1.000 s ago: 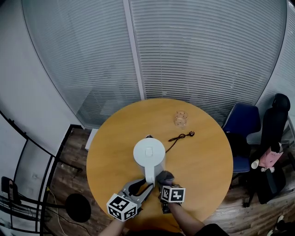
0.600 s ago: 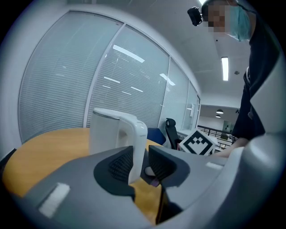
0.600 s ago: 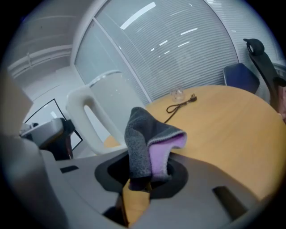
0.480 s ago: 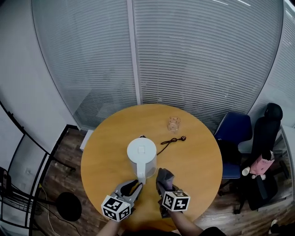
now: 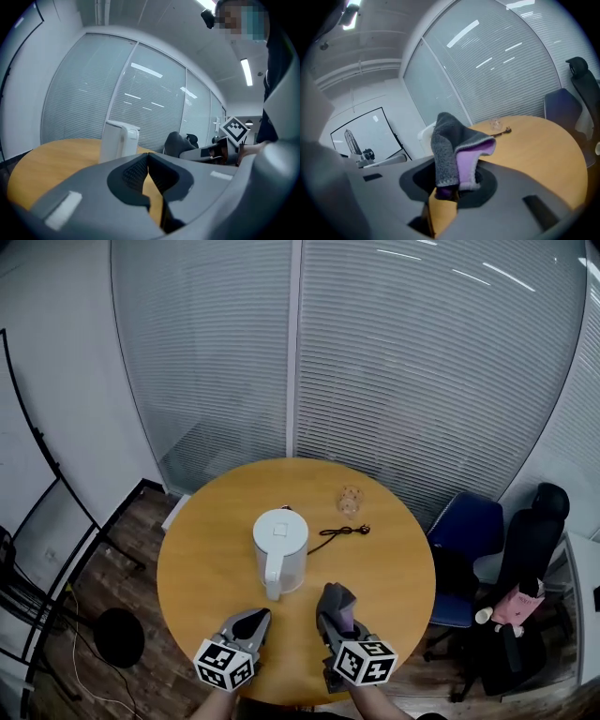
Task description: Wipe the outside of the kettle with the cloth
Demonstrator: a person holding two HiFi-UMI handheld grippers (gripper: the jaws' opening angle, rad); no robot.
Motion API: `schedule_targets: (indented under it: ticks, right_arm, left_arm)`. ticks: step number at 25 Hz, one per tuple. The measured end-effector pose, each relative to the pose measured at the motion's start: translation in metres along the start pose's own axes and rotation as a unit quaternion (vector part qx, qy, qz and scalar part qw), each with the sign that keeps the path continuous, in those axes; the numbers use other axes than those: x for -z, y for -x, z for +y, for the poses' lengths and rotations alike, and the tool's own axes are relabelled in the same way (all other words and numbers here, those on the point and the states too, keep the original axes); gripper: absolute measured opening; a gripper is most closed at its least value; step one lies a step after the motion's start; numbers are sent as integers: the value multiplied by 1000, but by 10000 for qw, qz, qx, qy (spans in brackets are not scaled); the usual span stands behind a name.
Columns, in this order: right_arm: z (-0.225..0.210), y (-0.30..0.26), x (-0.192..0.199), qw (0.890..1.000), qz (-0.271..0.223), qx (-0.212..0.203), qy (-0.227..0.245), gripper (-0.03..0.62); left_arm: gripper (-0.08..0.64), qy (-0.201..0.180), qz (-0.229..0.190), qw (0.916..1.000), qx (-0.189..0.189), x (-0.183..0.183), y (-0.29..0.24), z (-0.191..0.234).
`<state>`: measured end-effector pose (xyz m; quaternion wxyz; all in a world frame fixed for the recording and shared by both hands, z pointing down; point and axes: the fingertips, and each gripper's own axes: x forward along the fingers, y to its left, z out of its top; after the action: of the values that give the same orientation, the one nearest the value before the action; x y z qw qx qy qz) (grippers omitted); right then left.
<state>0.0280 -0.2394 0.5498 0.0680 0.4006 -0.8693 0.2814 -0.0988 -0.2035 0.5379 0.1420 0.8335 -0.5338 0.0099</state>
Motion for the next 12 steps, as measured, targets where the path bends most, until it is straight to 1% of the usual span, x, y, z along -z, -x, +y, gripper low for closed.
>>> schedule_targets:
  ticks: [4, 7, 12]
  right_arm:
    - [3, 23, -1, 9995, -3, -223, 244, 98]
    - [5, 42, 1, 9987, 16, -346, 378, 97]
    - [13, 66, 9, 9976, 32, -476, 496, 98]
  left_arm:
    - [11, 154, -109, 9994, -283, 10, 17, -16]
    - [11, 194, -85, 9989, -413, 18, 25, -32]
    - [11, 129, -2, 9989, -447, 24, 38, -54]
